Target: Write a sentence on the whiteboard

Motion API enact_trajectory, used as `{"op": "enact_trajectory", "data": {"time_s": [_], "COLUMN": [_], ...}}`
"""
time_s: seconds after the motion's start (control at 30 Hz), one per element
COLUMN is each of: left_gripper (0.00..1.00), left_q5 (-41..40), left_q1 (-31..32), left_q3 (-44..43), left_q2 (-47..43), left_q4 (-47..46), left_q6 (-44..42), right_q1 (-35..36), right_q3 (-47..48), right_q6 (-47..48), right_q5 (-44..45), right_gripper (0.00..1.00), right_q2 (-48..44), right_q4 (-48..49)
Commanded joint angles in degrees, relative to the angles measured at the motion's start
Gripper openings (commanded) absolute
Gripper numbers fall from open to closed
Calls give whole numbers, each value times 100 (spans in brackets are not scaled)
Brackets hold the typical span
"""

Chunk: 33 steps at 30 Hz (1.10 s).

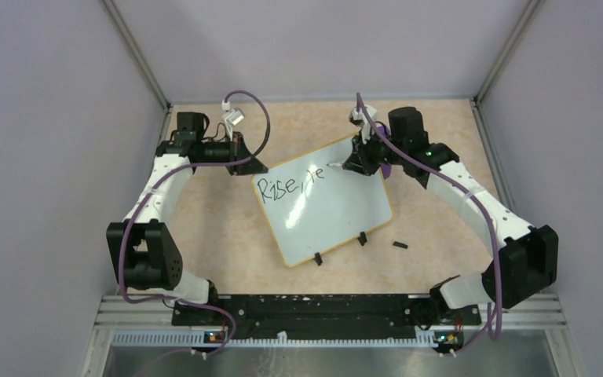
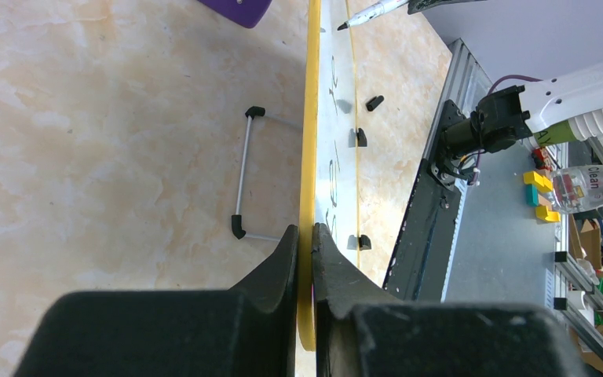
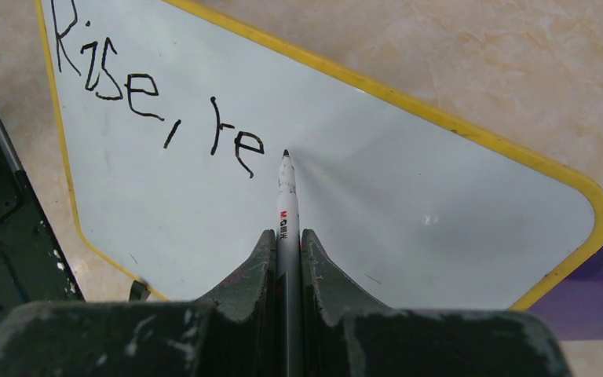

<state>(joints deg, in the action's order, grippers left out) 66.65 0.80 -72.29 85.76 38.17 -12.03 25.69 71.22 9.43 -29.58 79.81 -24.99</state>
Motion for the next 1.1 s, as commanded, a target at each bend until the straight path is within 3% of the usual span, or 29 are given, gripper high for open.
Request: {"op": "enact_trajectory", "data": {"time_s": [0.0,1.07], "left_gripper": [0,0], "left_q5": [-136,-162], "left_q1": [76,80], "left_q3": [8,0], "left_q2": [55,88], "left_q4": [208,226], "left_q6": [-136,-172], "right_q1": [-9,212], "right_q3": [66,14], "right_q6": [30,110], "right_q5": [20,97], "right_gripper": [0,0], "right_q2": [52,194], "right_q4": [140,154]}}
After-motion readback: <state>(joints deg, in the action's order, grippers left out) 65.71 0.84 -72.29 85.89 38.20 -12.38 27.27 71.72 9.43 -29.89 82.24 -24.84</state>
